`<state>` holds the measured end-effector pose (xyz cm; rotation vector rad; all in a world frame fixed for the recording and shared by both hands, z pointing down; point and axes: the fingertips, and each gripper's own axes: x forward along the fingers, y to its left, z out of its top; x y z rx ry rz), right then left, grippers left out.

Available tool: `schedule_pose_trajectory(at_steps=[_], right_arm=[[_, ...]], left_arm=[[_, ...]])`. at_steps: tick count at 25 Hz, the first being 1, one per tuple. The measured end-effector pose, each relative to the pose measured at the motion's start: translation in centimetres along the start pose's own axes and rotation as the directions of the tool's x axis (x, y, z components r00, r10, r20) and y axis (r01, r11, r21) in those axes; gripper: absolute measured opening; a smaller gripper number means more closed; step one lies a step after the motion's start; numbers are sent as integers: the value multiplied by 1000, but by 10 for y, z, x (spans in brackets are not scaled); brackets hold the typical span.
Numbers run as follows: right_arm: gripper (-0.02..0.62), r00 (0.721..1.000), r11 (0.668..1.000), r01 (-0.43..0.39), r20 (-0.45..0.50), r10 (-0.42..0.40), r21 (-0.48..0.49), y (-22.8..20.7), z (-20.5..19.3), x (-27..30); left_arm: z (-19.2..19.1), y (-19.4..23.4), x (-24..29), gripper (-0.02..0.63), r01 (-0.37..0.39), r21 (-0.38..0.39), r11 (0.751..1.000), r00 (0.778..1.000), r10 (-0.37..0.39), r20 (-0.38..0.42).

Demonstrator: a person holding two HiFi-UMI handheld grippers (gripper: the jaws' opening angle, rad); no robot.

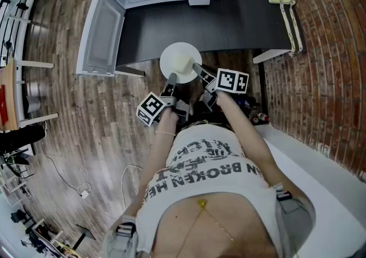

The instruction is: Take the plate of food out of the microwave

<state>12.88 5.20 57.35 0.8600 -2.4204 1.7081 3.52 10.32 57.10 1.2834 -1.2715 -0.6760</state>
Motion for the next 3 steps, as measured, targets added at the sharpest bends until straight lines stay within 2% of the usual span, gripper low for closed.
schedule_pose_trajectory(at_steps=[3], right_arm=[[51,1000,1000,0,-1,0,0,-1,-1,1]], left_arm=[[0,2,0,19,-1,1,1000,1000,1,2]])
